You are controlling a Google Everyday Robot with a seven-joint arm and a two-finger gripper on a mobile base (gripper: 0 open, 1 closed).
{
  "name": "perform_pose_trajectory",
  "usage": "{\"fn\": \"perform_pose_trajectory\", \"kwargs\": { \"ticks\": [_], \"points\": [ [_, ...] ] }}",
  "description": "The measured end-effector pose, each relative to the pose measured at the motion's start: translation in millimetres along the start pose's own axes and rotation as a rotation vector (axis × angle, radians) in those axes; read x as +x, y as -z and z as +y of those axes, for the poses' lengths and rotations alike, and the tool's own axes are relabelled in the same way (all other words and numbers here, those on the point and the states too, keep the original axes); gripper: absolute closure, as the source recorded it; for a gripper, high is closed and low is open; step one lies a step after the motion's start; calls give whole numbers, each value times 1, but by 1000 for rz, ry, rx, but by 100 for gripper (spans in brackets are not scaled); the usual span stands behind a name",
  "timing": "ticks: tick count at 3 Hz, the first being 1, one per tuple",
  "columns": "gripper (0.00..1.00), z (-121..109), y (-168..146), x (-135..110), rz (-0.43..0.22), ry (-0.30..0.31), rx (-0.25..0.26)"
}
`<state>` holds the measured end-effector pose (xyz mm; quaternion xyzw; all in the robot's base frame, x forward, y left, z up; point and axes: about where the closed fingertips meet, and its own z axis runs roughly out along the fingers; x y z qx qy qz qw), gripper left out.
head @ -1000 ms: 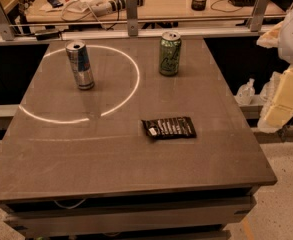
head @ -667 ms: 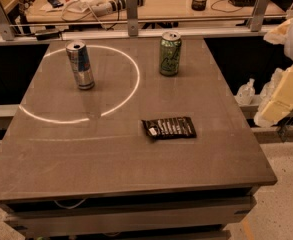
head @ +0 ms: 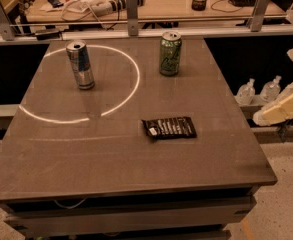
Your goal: Move green can near redbull can
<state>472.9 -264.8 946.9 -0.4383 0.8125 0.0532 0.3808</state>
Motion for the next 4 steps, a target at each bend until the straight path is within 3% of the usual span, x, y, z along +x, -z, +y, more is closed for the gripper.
{"fn": "perform_pose_trajectory", "kwargs": {
  "ticks": [1, 2, 3, 4],
  "points": [
    [0, -26, -14, -5, -217, -33, 71],
    [0, -42, -26, -22, -407, -75, 100],
    [0, -52, -36, -29, -546, -129, 91],
    [0, -56, -46, -33, -619, -178, 62]
  ]
}}
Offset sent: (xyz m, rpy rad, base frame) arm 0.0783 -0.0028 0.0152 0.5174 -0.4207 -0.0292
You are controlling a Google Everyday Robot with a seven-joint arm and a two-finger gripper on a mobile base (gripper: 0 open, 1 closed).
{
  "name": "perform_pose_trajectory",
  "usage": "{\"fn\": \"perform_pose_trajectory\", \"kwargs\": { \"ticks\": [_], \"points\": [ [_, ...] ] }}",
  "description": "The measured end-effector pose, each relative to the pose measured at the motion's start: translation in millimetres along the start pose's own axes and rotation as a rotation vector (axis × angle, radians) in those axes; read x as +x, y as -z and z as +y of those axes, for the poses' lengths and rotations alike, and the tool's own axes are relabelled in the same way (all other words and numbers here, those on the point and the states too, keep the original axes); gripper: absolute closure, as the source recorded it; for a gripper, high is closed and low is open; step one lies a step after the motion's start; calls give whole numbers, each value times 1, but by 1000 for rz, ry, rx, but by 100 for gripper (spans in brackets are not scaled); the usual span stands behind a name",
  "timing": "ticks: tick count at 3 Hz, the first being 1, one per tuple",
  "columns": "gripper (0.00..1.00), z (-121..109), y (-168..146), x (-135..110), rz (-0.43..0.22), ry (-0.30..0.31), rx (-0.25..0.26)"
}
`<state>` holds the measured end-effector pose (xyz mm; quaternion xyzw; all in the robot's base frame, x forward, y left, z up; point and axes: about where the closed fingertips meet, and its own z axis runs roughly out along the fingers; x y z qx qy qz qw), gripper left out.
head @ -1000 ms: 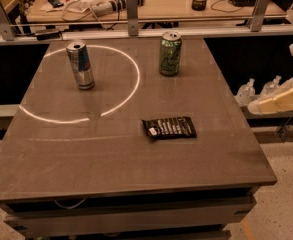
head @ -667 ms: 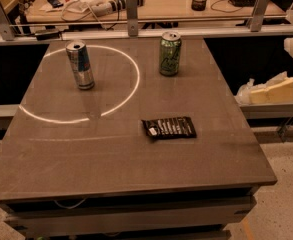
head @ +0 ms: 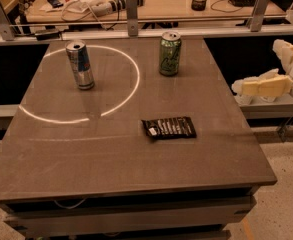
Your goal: Move green can near redbull can
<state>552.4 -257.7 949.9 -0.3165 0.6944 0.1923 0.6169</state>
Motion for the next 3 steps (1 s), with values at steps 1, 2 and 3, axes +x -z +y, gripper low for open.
{"fn": "perform_pose_trajectory", "kwargs": {
  "ticks": [1, 2, 3],
  "points": [
    [0, -2, -8, 5, -18, -58, -3],
    [0, -2, -9, 5, -20, -59, -3],
    [0, -9, -31, 9, -9, -63, 0]
  ]
}}
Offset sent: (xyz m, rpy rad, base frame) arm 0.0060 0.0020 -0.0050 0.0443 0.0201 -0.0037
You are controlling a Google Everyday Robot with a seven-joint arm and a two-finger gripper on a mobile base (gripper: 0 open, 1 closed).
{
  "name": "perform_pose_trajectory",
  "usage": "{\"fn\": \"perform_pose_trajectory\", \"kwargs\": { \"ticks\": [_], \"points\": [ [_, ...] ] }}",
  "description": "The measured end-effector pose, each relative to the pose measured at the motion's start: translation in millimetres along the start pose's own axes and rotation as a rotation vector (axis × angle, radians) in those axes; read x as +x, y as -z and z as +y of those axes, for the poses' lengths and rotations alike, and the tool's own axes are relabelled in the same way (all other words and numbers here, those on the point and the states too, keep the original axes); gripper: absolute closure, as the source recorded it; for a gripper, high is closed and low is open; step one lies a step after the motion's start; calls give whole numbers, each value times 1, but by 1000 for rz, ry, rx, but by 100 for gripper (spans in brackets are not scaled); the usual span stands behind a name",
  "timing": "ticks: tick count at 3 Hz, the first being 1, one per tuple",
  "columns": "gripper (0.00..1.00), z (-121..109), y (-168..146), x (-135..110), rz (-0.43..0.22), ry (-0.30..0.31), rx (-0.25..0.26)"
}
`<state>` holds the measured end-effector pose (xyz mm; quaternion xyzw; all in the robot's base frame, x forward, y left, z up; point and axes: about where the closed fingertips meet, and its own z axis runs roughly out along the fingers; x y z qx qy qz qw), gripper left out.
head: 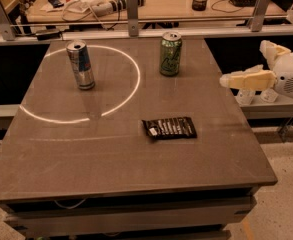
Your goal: Move green can near redbull can
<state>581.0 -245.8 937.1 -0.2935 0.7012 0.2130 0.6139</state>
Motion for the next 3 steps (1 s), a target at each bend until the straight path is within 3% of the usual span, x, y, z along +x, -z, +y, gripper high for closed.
{"fn": "perform_pose_trajectory", "kwargs": {
  "ticks": [2, 3],
  "points": [
    [0, -13, -54, 17, -21, -22, 17],
    [0, -23, -92, 31, -35, -41, -7]
  ]
}}
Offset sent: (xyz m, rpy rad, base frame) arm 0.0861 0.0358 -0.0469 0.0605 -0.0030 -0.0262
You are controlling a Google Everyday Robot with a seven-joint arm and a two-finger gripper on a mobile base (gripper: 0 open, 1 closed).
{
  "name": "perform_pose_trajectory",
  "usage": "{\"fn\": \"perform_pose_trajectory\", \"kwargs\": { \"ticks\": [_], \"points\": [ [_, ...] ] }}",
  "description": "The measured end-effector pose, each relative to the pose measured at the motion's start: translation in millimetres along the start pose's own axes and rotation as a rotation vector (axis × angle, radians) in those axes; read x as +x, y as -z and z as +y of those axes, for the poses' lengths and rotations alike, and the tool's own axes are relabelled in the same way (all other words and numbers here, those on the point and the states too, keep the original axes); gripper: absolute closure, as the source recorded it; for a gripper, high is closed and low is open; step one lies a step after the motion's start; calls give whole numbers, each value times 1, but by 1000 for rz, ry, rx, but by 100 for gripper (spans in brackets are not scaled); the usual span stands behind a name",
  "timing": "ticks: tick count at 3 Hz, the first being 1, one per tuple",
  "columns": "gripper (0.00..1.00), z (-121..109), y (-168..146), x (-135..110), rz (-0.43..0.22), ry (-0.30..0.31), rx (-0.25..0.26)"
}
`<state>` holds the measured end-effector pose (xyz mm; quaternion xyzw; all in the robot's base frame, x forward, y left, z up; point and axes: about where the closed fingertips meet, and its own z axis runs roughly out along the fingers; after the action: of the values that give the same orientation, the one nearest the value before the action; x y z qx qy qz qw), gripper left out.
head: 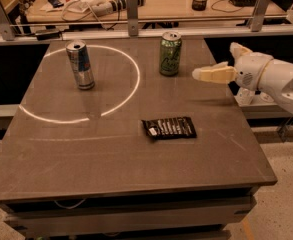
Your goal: Move green can near redbull can
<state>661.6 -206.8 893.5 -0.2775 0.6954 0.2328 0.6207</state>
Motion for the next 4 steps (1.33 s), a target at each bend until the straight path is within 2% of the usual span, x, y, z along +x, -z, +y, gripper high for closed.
{"fn": "perform_pose_trajectory", "kwargs": {
  "ticks": [2, 3, 4],
  "points": [
    [0, -9, -72, 16, -26, 4, -99],
    [0, -4, -99, 18, -29, 9, -156],
    [0, 12, -117, 18, -7, 10, -227]
  ]
}}
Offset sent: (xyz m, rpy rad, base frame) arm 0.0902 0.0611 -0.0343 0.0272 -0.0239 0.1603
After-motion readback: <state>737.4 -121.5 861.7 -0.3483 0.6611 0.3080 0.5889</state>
